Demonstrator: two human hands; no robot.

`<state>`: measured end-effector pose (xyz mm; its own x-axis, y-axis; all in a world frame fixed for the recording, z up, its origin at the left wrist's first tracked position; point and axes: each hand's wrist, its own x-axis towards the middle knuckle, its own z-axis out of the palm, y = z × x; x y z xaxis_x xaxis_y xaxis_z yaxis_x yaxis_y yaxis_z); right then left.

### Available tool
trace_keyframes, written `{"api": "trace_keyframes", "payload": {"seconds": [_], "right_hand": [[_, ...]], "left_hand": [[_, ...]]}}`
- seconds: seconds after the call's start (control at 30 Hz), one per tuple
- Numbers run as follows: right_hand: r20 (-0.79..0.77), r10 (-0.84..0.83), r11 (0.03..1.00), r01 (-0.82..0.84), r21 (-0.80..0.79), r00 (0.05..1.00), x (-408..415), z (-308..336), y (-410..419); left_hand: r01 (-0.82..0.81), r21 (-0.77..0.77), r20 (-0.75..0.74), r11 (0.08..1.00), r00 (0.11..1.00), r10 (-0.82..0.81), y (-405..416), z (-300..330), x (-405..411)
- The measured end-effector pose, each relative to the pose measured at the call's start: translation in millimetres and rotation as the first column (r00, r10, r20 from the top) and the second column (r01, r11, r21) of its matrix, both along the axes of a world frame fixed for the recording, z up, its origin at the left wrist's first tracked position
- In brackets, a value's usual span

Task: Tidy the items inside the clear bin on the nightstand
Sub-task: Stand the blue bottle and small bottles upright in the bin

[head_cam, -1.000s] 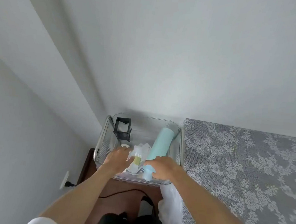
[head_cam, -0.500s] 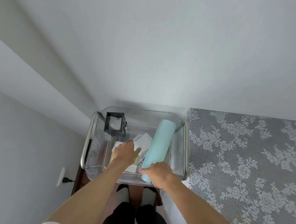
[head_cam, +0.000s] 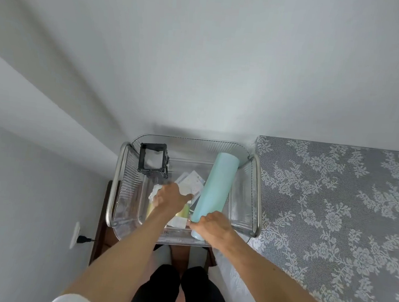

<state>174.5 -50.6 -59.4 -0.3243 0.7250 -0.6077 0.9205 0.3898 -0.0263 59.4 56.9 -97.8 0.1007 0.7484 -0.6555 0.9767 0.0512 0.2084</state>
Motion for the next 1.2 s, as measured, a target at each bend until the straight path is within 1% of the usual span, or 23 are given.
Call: {"api": "trace_keyframes", "payload": {"seconds": [0.07, 0.23, 0.37, 0.47, 0.63, 0.7, 0.77, 0.83, 0.9, 0.93, 0.97, 1.03, 1.1, 1.13, 1.2], "right_hand": [[-0.006, 0.002, 1.0, -0.002, 0.013, 1.0, 2, 0, 0], [-0.058, -0.026, 1.0, 0.027, 0.016, 0.998, 7, 8, -2], [-0.138, -0.083, 0.996, 0.085, 0.004, 0.987, 13, 30, -3], [-0.147, -0.058, 0.998, 0.061, 0.018, 0.987, 22, 52, -3], [-0.178, -0.011, 0.994, 0.03, 0.104, 0.984, 44, 84, -4], [-0.19, -0.011, 0.985, 0.043, 0.164, 0.982, 50, 90, -6], [-0.169, -0.019, 0.976, 0.056, 0.211, 0.985, 55, 93, -8], [-0.185, -0.069, 0.955, 0.118, 0.271, 0.98, 61, 97, -9], [-0.265, -0.184, 0.916, 0.263, 0.302, 0.946, 68, 101, -6], [-0.319, -0.253, 0.882, 0.353, 0.312, 0.913, 72, 104, -3], [-0.382, -0.319, 0.837, 0.447, 0.316, 0.867, 76, 107, 0], [-0.503, -0.425, 0.754, 0.602, 0.265, 0.753, 85, 114, 9], [-0.575, -0.488, 0.685, 0.696, 0.215, 0.657, 93, 121, 18], [-0.585, -0.513, 0.656, 0.727, 0.205, 0.628, 98, 124, 23], [-0.569, -0.563, 0.61, 0.766, 0.202, 0.599, 109, 128, 35]], "left_hand": [[-0.031, -0.01, 0.038, 0.999, 0.999, 0.031, 2, 2, -2], [-0.018, -0.031, 0.136, 0.999, 0.991, 0.022, 1, 14, -15], [0.035, -0.019, 0.195, 0.999, 0.98, -0.031, -14, 28, -29], [0.077, 0.024, 0.214, 0.997, 0.973, -0.08, -22, 42, -36], [0.051, 0.122, 0.297, 0.991, 0.951, -0.085, -20, 76, -40], [0.089, 0.175, 0.297, 0.981, 0.945, -0.139, -13, 88, -38], [0.115, 0.218, 0.278, 0.969, 0.944, -0.175, -5, 95, -33], [0.115, 0.248, 0.29, 0.962, 0.939, -0.187, 3, 99, -27], [0.114, 0.272, 0.31, 0.955, 0.929, -0.199, 9, 101, -17], [0.109, 0.282, 0.323, 0.953, 0.925, -0.201, 12, 102, -12], [0.109, 0.294, 0.328, 0.949, 0.922, -0.208, 15, 102, -5], [0.137, 0.319, 0.312, 0.938, 0.919, -0.241, 21, 101, 8], [0.16, 0.327, 0.297, 0.931, 0.918, -0.262, 26, 99, 20], [0.167, 0.326, 0.292, 0.93, 0.918, -0.267, 28, 97, 26], [0.182, 0.325, 0.275, 0.928, 0.921, -0.276, 33, 91, 36]]}}
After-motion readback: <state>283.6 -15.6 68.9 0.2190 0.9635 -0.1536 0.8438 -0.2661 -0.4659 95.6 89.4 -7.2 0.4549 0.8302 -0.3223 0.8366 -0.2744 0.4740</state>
